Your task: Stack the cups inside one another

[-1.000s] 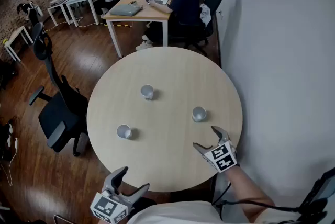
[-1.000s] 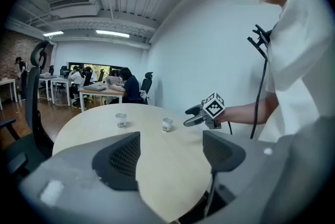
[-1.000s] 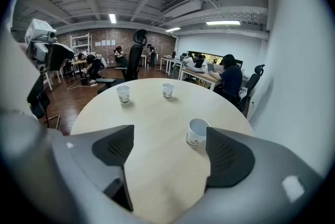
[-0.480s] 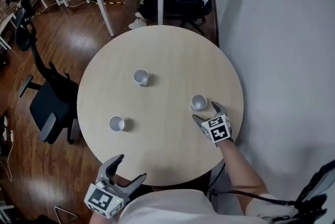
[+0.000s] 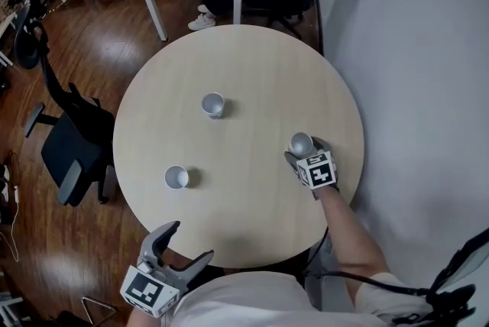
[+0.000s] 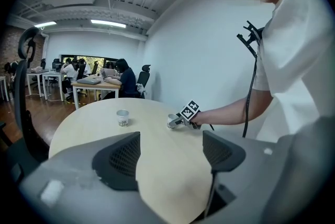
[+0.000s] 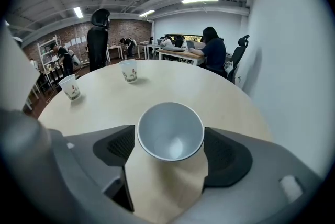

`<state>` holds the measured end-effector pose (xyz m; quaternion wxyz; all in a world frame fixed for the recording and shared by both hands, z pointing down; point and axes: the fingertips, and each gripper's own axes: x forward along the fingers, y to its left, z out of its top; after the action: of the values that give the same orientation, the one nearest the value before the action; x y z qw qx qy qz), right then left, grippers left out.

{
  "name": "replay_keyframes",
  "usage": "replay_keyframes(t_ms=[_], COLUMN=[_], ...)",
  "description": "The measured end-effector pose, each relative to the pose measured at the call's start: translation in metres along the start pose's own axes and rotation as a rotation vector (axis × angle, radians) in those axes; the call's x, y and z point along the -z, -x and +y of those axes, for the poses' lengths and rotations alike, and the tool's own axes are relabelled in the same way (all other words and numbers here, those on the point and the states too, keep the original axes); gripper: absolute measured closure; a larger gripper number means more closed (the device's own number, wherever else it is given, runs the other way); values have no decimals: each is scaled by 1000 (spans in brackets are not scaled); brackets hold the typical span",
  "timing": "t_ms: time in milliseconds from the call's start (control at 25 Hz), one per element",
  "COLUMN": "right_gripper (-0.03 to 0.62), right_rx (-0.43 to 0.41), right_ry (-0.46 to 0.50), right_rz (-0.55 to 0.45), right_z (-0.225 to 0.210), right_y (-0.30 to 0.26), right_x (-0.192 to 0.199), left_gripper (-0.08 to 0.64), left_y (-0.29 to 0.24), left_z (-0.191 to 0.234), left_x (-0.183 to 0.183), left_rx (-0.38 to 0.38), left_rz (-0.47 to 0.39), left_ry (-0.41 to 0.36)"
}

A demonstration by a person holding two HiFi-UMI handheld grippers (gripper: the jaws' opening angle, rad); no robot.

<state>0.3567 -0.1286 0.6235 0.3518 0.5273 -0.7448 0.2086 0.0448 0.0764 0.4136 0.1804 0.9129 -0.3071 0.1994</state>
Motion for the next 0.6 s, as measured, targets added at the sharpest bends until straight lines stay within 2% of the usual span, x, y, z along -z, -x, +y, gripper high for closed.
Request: replay_keyframes(t_ms=[80,320,600], right_gripper=[225,232,235], right_rx=[13,2,-60], right_ry=[8,47,81], right_rz=[3,-36,-119], right_z=[0,19,57], right_y=[0,12,21], right_x=[-1,-25,-89], left_gripper=[169,169,169], left_y=[1,7,18], left_z=[3,12,24], left_x=[1,6,5], left_rx=[1,14,25], left_rz=[-6,0,-32], left_ry=[6,9,29])
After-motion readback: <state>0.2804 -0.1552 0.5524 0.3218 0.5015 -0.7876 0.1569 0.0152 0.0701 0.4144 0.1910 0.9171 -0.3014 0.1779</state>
